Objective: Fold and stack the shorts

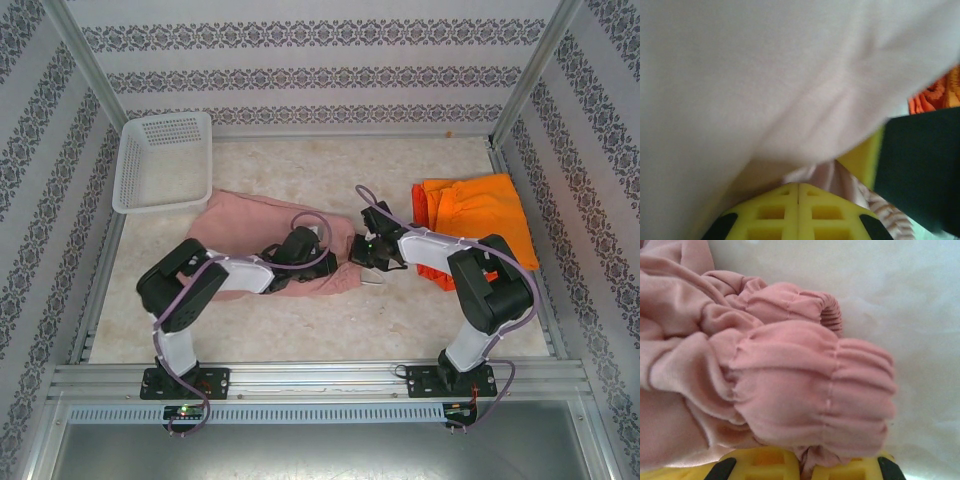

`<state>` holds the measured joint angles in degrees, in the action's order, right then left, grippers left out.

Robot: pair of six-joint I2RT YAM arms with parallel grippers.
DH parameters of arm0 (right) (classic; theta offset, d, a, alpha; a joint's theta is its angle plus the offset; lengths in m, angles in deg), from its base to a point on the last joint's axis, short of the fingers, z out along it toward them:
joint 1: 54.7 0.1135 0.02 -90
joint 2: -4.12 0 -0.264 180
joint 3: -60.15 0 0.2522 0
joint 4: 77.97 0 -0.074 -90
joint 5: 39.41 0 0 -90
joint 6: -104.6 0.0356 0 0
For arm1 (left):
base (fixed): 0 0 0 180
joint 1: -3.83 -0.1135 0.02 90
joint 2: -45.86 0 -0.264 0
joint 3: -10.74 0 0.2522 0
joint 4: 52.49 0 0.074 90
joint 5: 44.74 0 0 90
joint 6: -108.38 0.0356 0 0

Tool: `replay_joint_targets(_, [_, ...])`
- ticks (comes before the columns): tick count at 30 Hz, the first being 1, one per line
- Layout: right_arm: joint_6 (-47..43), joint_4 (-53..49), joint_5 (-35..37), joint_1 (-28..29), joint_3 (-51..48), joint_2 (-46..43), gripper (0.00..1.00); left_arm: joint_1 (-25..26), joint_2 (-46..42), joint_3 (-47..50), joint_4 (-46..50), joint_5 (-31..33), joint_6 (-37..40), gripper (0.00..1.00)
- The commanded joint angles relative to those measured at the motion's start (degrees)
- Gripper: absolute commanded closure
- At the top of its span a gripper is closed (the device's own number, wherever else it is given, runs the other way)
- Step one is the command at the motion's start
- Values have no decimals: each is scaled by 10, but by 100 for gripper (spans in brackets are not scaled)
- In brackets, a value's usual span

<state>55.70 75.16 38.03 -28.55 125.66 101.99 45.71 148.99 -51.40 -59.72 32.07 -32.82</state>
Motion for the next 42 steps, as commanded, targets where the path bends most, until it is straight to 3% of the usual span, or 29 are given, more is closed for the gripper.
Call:
replay_joint_targets(1, [-55,-101,87,0,19,-15,100,-2,-93,2,84,58,51,84])
replay_joint_targets(7, [-153,-237,160,-16,76,-102,100,-5,-267,29,190,152,105,52])
replay_joint_targets(10, [-207,-309,185,-36,119,-134,100,-10,-343,50,239,190,124,41])
replay_joint_targets(16, [-310,-466,264,-67,259,-134,100,-27,-464,102,302,233,130,29])
replay_joint_targets(20, [-356,-512,306,-77,344,-118,100,-36,-506,131,316,242,124,24])
replay_joint_targets(27, [-386,-597,352,-77,502,-44,100,-40,-500,144,312,217,111,23])
replay_joint_targets(34, [-374,-678,370,-28,631,44,100,-40,-462,153,270,186,99,27])
replay_joint_targets(40, [-332,-725,361,15,719,105,100,-40,-400,158,222,157,89,37])
replay_joint_targets(42, [-319,-739,356,28,745,124,100,-40,-375,159,207,144,85,44])
